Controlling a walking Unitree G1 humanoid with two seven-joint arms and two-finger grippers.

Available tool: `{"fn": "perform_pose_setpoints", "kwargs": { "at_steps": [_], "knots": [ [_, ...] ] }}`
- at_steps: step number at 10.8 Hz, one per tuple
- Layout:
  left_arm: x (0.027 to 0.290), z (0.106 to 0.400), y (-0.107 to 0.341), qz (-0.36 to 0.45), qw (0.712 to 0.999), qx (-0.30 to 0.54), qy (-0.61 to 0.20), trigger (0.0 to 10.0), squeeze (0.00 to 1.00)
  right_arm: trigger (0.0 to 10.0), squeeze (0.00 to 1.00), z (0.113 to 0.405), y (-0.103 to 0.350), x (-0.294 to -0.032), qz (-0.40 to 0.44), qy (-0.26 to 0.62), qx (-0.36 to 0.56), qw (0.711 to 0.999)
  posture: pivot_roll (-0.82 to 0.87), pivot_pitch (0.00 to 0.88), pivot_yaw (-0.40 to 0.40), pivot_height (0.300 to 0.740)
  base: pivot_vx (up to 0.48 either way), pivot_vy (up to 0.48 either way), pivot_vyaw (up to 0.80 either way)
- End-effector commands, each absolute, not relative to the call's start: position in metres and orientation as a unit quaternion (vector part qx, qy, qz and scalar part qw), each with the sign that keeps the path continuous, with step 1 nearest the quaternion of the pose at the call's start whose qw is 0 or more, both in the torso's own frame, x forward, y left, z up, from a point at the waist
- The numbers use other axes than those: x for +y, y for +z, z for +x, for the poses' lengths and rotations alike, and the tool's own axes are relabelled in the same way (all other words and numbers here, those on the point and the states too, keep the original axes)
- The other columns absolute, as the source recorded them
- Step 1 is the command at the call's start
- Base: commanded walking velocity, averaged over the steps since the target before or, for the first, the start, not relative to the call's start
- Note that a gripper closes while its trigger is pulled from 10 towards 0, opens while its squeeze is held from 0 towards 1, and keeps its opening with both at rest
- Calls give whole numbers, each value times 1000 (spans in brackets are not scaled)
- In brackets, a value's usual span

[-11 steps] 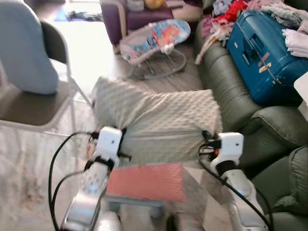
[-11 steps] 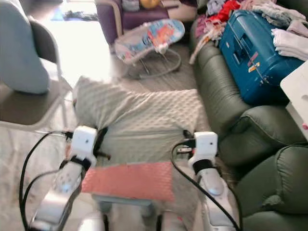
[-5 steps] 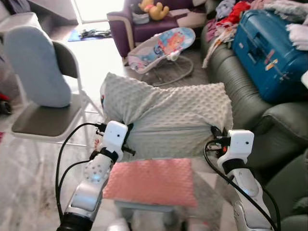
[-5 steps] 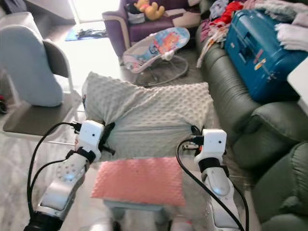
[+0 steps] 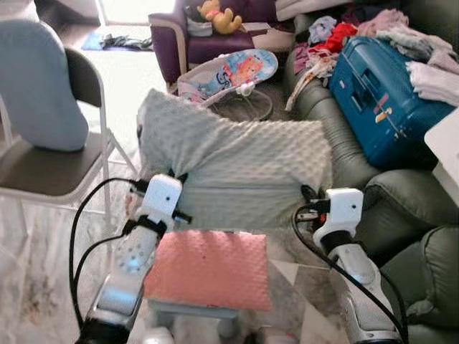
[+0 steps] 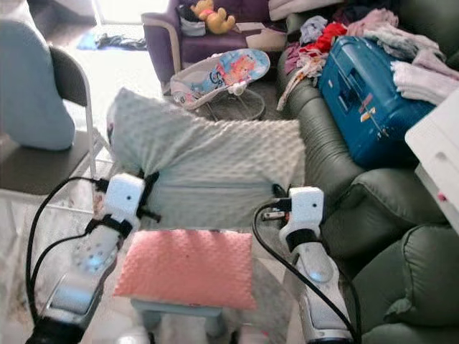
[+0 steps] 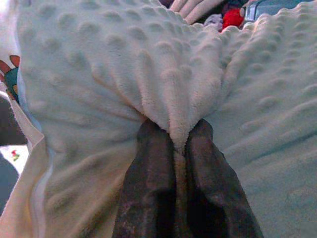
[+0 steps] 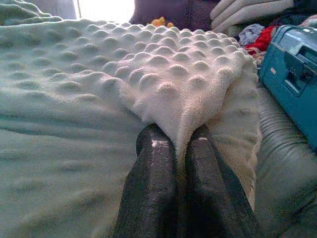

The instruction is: Move the pillow to the sofa

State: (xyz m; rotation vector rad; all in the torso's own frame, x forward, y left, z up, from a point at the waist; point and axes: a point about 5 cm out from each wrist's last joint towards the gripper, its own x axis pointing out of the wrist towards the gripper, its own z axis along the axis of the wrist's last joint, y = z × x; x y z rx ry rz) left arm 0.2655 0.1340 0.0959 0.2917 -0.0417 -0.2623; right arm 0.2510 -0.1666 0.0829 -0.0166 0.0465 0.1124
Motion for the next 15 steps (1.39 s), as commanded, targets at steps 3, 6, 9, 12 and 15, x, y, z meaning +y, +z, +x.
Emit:
{"fn": "perform_pose_setpoints", "kwargs": {
  "at_steps": [3,6,9,12,15],
  "knots": [
    [124,257,101,167,974,-37,-148,10000,0,10000,0,251,74,-187,-4,12,39,999,21,59,-44,740,0,0,0],
    [122,266,102,166,971,-38,-170,10000,0,10000,0,261,79,-173,12,-21,8,1000,-66,40,9,740,0,0,0],
    [122,254,93,145,976,-16,-163,10000,0,10000,0,249,66,-177,7,-16,37,999,-45,61,5,740,0,0,0],
    [128,249,85,122,981,11,-153,10000,0,10000,0,246,64,-182,10,-25,41,999,-56,86,7,740,0,0,-196],
    [125,254,89,121,980,4,-157,10000,0,10000,0,247,64,-182,3,-20,43,999,-61,94,-6,740,-85,0,0]
  ]
}}
